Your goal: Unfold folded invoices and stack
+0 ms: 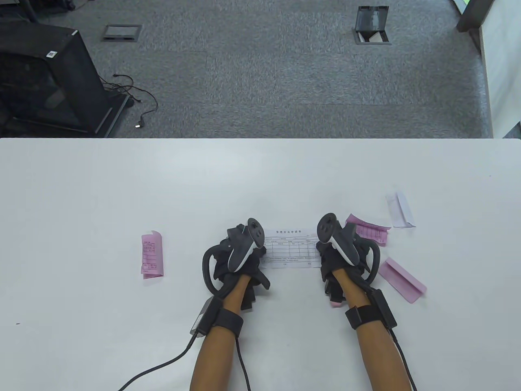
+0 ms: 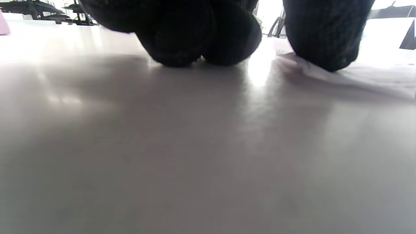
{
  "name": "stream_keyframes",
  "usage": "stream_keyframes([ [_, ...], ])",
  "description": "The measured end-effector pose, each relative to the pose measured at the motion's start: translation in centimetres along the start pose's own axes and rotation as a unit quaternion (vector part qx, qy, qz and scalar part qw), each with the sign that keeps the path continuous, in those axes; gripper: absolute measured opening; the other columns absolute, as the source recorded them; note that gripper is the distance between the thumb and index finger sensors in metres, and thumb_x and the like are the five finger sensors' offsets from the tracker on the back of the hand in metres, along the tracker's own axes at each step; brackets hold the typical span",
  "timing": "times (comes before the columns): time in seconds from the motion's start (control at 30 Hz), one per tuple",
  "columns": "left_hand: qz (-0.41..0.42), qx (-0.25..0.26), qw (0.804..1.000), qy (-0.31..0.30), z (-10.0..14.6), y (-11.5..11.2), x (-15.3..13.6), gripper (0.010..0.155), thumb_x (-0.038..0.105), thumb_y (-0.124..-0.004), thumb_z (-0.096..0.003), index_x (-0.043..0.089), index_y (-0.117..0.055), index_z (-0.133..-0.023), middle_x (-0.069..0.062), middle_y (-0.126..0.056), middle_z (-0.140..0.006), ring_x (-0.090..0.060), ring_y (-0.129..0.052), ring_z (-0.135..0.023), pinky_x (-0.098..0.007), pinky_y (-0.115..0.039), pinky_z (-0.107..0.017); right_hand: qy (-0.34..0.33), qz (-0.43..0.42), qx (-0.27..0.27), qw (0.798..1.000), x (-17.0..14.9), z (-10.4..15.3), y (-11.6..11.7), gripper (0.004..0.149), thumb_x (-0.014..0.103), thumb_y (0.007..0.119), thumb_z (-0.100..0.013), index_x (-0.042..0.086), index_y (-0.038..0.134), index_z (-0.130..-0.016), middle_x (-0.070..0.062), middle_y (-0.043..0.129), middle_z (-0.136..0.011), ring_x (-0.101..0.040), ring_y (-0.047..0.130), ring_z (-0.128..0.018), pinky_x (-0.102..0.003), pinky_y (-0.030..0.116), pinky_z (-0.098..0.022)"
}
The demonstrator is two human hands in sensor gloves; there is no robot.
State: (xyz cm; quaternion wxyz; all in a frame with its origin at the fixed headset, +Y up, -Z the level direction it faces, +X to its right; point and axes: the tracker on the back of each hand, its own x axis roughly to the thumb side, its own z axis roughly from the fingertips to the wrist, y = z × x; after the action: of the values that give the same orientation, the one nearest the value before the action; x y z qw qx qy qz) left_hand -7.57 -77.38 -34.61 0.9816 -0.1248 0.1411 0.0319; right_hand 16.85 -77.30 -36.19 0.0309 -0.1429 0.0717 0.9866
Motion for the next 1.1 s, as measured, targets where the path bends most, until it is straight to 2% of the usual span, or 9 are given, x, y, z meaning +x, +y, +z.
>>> stream_keyframes([
  [0.3,0.011,0.021,1.0,-0.016,0.6,0.2,0.1,0.082,0.062,-0.082,-0.0423,0.022,-0.059,-0.111,0.0,-0.094,-0.071,-0.023,-0.093,-0.056,-0.038,-0.08,-0.046,0.0,-0.042,0.0,0.999,-0.7,0.5,-0.6,0.041,0.047,0.08,-0.044,0.021,0.083,-0.075,0.003,0.095,-0.048,-0.026,0.091,-0.057,-0.058,0.063,-0.061],
  [0.43,0.06,0.052,0.997,-0.023,1.7,0.7,-0.9,0.079,0.058,-0.083,-0.0433,0.019,-0.063,-0.109,-0.011,-0.095,-0.08,-0.033,-0.093,-0.063,-0.043,-0.079,-0.047,-0.024,-0.089,-0.034,0.995,-1.9,2.2,-3.3,0.041,0.046,0.079,-0.045,0.021,0.081,-0.077,0.003,0.095,-0.051,-0.026,0.09,-0.059,-0.058,0.063,-0.061],
  [0.5,0.059,0.056,0.996,-0.032,2.5,1.2,-1.6,0.077,0.057,-0.082,-0.0446,0.019,-0.062,-0.109,-0.012,-0.094,-0.084,-0.034,-0.092,-0.068,-0.044,-0.079,-0.049,-0.042,-0.114,-0.053,0.991,-3.0,3.5,-5.0,0.041,0.045,0.078,-0.046,0.021,0.08,-0.078,0.003,0.095,-0.053,-0.027,0.089,-0.061,-0.058,0.062,-0.062],
  [0.6,0.087,0.076,0.992,-0.047,4.4,1.6,-3.1,0.076,0.057,-0.081,-0.0455,0.019,-0.062,-0.109,-0.013,-0.093,-0.086,-0.034,-0.091,-0.07,-0.045,-0.079,-0.051,-0.064,-0.14,-0.085,0.984,-5.7,5.6,-7.2,0.042,0.045,0.078,-0.046,0.021,0.079,-0.081,0.001,0.095,-0.057,-0.028,0.088,-0.064,-0.059,0.061,-0.062],
  [0.7,0.141,0.075,0.985,-0.069,6.7,1.6,-4.6,0.076,0.056,-0.081,-0.0461,0.018,-0.062,-0.109,-0.015,-0.091,-0.088,-0.036,-0.09,-0.073,-0.046,-0.078,-0.052,-0.062,-0.137,-0.112,0.982,-9.2,7.1,-8.3,0.045,0.045,0.077,-0.047,0.021,0.077,-0.085,-0.001,0.094,-0.064,-0.031,0.086,-0.069,-0.061,0.059,-0.063],
  [0.83,0.145,0.087,0.982,-0.087,8.8,1.5,-6.1,0.075,0.056,-0.081,-0.0463,0.018,-0.062,-0.109,-0.015,-0.09,-0.09,-0.037,-0.089,-0.074,-0.047,-0.078,-0.053,-0.038,-0.101,-0.107,0.988,-13.4,7.6,-7.7,0.053,0.046,0.077,-0.047,0.02,0.07,-0.093,-0.007,0.086,-0.081,-0.038,0.077,-0.081,-0.065,0.054,-0.065],
  [0.97,0.156,0.092,0.979,-0.097,10.0,1.3,-7.3,0.075,0.056,-0.081,-0.0464,0.018,-0.062,-0.109,-0.015,-0.09,-0.09,-0.037,-0.089,-0.074,-0.047,-0.077,-0.053,-0.023,-0.031,-0.038,0.999,-15.9,7.3,-5.1,0.072,0.053,0.074,-0.047,0.017,0.056,-0.106,-0.018,0.07,-0.1,-0.048,0.06,-0.094,-0.071,0.046,-0.066],
  [1.03,0.167,0.092,0.976,-0.103,10.3,0.9,-7.5,0.075,0.055,-0.081,-0.0464,0.018,-0.063,-0.109,-0.015,-0.09,-0.09,-0.037,-0.089,-0.074,-0.047,-0.078,-0.052,-0.011,0.004,-0.016,1.0,-16.5,7.0,-3.7,0.077,0.055,0.073,-0.047,0.016,0.051,-0.108,-0.02,0.065,-0.104,-0.05,0.057,-0.096,-0.073,0.045,-0.066],
  [1.1,0.178,0.088,0.974,-0.108,10.5,0.5,-7.5,0.075,0.055,-0.081,-0.0465,0.018,-0.063,-0.109,-0.016,-0.09,-0.09,-0.037,-0.089,-0.074,-0.046,-0.078,-0.052,-0.001,0.018,-0.017,1.0,-16.9,6.5,-2.7,0.076,0.054,0.072,-0.047,0.015,0.051,-0.108,-0.019,0.065,-0.104,-0.05,0.058,-0.096,-0.072,0.046,-0.066],
])
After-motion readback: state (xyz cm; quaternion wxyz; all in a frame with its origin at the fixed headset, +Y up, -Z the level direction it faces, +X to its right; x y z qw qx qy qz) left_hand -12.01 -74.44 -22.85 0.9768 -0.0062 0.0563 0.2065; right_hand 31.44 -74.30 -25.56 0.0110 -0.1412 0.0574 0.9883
